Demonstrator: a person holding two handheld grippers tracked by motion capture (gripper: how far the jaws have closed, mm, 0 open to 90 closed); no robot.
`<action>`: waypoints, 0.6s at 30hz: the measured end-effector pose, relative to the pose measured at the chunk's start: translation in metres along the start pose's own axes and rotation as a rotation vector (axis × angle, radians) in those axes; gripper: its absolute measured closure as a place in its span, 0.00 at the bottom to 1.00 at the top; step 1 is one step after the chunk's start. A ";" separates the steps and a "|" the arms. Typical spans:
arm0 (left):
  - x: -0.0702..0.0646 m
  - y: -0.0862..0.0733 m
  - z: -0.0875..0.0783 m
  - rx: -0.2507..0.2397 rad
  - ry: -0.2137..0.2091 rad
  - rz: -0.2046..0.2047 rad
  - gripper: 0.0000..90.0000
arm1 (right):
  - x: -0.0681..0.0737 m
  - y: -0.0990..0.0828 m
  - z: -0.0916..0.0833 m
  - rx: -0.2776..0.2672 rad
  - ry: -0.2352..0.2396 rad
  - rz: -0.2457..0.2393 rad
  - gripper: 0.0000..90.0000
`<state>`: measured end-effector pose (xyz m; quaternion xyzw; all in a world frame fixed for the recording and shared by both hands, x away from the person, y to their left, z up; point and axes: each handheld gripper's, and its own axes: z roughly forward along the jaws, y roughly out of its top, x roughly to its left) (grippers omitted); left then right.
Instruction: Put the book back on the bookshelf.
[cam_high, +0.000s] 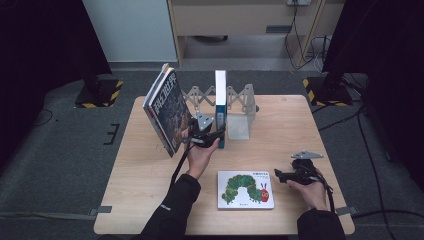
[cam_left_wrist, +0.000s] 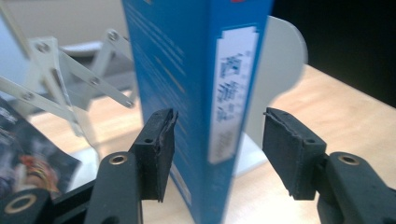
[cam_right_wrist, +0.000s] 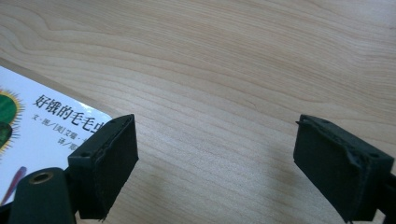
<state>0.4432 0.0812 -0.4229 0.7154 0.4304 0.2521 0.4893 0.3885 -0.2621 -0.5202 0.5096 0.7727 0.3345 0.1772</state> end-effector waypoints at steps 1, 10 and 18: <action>0.001 0.001 -0.004 0.007 -0.009 -0.005 0.46 | 0.001 0.000 0.000 -0.009 0.001 0.004 0.16; 0.005 -0.008 -0.036 0.071 -0.004 0.046 0.42 | 0.004 0.002 -0.005 -0.008 0.021 0.040 0.17; 0.005 -0.030 -0.059 0.151 -0.069 0.052 0.39 | 0.008 0.004 -0.009 -0.021 0.035 0.032 0.18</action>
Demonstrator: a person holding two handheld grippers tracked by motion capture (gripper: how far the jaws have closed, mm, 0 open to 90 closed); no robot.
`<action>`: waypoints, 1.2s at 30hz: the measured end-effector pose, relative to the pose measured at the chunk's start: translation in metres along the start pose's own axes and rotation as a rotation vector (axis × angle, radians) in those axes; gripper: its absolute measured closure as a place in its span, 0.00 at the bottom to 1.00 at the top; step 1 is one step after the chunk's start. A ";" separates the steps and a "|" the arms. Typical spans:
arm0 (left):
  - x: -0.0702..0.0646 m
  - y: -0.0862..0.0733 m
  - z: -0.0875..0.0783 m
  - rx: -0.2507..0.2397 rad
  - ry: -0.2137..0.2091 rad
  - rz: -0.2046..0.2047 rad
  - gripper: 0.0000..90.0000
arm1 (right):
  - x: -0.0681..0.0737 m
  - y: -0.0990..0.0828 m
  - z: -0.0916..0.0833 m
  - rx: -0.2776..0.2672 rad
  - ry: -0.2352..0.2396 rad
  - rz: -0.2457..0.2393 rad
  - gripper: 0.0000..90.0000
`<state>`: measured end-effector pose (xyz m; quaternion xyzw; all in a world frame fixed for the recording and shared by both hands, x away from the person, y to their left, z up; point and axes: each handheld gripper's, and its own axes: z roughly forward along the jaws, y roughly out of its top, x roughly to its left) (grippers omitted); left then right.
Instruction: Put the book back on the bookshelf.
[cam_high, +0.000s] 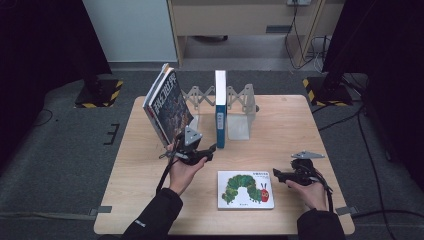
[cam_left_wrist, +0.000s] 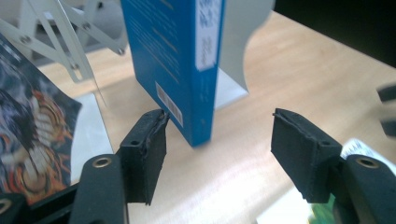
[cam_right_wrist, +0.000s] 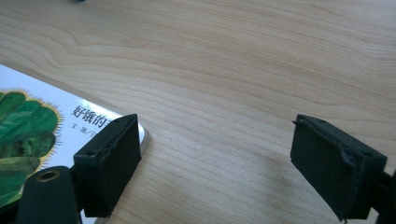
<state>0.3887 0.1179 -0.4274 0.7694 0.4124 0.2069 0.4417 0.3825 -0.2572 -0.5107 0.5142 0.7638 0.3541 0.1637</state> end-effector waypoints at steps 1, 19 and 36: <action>0.000 -0.003 -0.002 0.013 -0.019 -0.017 0.38 | 0.001 0.000 -0.001 -0.002 0.003 0.008 0.19; 0.013 -0.064 -0.024 0.189 -0.065 0.013 0.30 | 0.016 -0.001 -0.007 -0.008 0.034 -0.004 0.22; 0.039 -0.085 0.012 0.312 -0.062 -0.046 0.23 | 0.040 -0.008 -0.002 0.043 0.124 -0.030 0.36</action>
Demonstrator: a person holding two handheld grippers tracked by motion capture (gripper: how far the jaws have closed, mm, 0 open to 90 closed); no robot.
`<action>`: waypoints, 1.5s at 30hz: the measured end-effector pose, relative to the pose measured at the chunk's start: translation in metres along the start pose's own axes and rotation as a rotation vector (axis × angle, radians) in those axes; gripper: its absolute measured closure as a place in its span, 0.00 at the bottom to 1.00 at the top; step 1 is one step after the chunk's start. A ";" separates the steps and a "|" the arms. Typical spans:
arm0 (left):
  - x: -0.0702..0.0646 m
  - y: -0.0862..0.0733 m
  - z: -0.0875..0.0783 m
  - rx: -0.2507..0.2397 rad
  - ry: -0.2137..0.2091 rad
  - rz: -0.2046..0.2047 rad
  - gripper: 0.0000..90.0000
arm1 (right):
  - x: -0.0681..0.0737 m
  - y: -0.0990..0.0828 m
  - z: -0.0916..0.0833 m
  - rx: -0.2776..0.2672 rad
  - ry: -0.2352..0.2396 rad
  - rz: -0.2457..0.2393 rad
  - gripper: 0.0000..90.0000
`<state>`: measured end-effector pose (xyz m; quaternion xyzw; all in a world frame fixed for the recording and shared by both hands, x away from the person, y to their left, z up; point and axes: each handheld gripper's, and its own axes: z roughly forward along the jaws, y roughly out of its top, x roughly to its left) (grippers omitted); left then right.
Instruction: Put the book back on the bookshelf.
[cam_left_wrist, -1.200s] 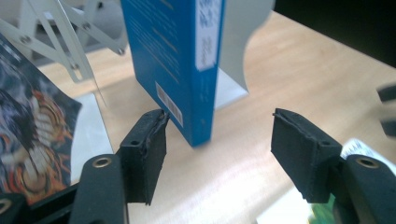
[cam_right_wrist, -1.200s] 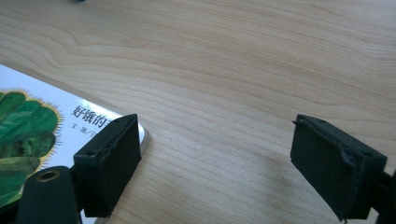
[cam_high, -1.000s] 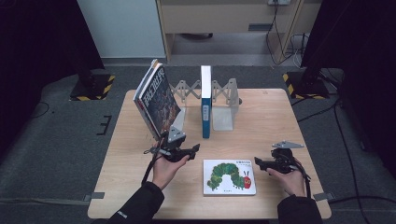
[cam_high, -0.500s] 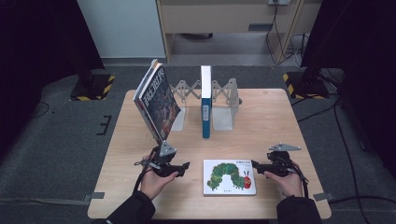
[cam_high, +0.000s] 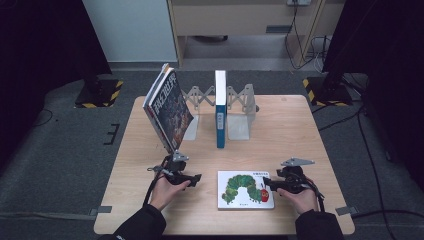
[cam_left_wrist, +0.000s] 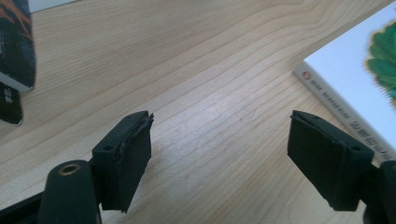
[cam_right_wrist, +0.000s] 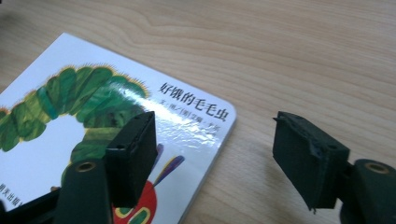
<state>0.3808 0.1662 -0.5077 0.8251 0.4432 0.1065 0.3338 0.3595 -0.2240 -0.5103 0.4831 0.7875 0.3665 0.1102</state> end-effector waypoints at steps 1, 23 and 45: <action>0.001 0.000 0.001 0.002 0.001 0.004 0.23 | 0.001 0.000 0.001 0.007 0.002 -0.010 0.36; -0.004 -0.012 0.016 0.036 0.021 0.122 0.07 | 0.008 -0.003 0.007 0.049 0.059 0.024 0.43; 0.000 -0.021 0.021 -0.065 0.008 0.132 0.00 | 0.008 -0.004 0.009 0.065 0.071 0.054 0.44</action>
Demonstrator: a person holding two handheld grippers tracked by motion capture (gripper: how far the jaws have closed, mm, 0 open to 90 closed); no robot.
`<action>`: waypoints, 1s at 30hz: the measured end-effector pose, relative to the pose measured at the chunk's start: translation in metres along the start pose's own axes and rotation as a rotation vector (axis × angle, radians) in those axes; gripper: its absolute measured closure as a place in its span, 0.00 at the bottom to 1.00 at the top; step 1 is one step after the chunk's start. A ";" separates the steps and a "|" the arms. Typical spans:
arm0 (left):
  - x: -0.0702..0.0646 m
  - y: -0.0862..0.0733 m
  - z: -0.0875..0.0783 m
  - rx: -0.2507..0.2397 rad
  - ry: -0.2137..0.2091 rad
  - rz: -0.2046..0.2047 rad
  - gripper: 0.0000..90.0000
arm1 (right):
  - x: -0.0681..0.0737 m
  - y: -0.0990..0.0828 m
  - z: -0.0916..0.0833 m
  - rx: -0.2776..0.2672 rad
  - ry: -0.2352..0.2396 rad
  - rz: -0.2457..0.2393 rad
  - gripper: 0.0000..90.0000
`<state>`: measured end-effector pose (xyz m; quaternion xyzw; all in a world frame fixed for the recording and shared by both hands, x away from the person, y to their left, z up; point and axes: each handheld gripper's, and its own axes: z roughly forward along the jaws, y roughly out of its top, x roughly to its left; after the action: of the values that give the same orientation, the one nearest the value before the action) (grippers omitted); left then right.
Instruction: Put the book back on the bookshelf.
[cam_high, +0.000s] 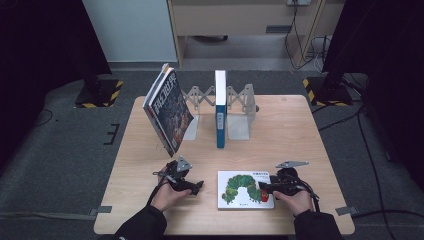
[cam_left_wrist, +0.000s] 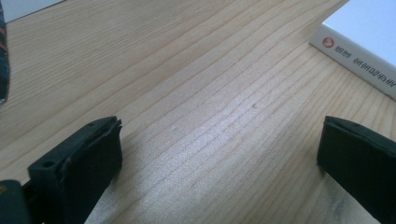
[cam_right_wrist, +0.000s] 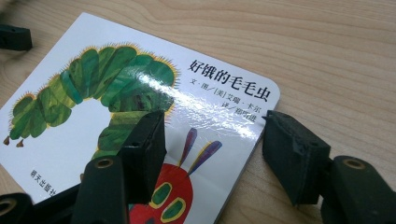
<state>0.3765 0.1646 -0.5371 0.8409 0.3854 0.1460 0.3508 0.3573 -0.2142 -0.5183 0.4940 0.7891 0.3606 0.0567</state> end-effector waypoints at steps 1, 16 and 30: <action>0.000 0.000 0.000 -0.003 -0.003 -0.006 0.00 | 0.000 0.000 0.000 -0.003 0.001 0.001 0.44; -0.010 0.011 -0.011 -0.047 -0.028 -0.088 0.16 | -0.003 0.002 -0.008 -0.049 0.039 0.022 0.43; -0.051 0.017 0.001 -0.017 -0.214 -0.068 0.18 | -0.004 0.005 -0.016 -0.105 0.076 0.040 0.43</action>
<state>0.3528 0.1185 -0.5245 0.8351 0.3727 0.0467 0.4019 0.3556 -0.2244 -0.5049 0.4919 0.7608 0.4210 0.0454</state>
